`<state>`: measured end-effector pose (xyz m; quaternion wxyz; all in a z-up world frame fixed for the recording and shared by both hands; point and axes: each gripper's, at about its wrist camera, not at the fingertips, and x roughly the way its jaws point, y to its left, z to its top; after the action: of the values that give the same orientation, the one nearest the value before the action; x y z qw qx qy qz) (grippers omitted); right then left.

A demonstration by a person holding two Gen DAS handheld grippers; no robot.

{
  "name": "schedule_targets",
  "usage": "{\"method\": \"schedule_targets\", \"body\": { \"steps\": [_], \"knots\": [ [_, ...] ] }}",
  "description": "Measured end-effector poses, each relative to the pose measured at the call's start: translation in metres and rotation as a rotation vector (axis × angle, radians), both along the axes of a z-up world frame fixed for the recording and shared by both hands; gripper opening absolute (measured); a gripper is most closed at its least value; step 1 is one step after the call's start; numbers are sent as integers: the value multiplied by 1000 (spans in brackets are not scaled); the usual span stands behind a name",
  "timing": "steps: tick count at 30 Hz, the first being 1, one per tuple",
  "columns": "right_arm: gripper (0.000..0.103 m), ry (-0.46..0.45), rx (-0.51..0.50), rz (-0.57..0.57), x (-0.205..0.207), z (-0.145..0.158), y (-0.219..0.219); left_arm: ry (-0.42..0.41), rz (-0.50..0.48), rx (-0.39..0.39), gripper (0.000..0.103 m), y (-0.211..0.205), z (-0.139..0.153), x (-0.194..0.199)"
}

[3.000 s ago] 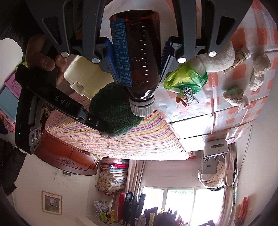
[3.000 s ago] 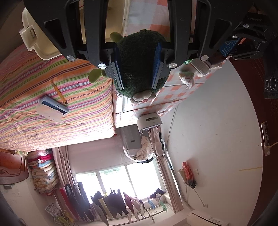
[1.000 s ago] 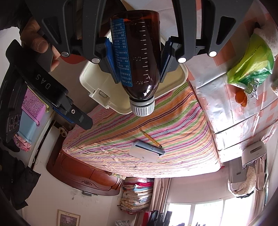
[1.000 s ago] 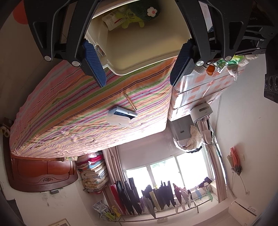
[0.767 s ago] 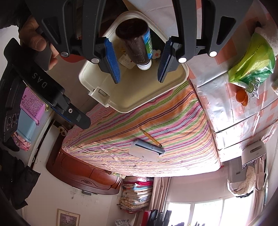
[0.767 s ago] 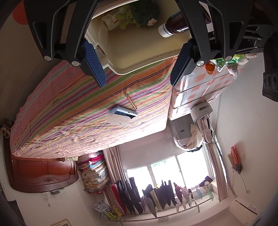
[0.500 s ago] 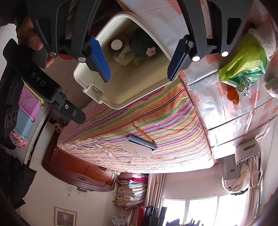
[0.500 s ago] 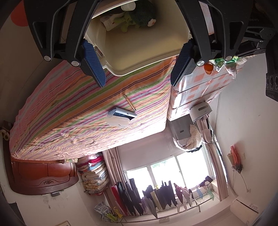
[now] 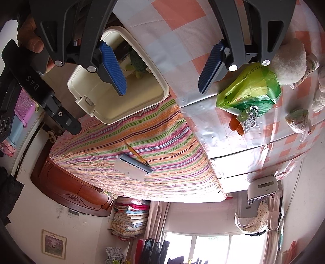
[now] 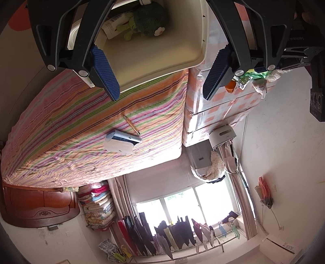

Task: Collect trash
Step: 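Move both tools back toward the items on the table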

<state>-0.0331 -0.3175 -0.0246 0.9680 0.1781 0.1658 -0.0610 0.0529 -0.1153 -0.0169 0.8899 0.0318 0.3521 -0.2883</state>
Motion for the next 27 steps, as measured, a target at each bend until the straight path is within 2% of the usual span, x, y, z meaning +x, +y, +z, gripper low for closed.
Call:
{"method": "schedule_targets", "body": {
  "steps": [27],
  "knots": [
    [83, 42, 11, 242, 45, -1, 97, 29, 352, -37, 72, 163, 12, 3]
  ]
}}
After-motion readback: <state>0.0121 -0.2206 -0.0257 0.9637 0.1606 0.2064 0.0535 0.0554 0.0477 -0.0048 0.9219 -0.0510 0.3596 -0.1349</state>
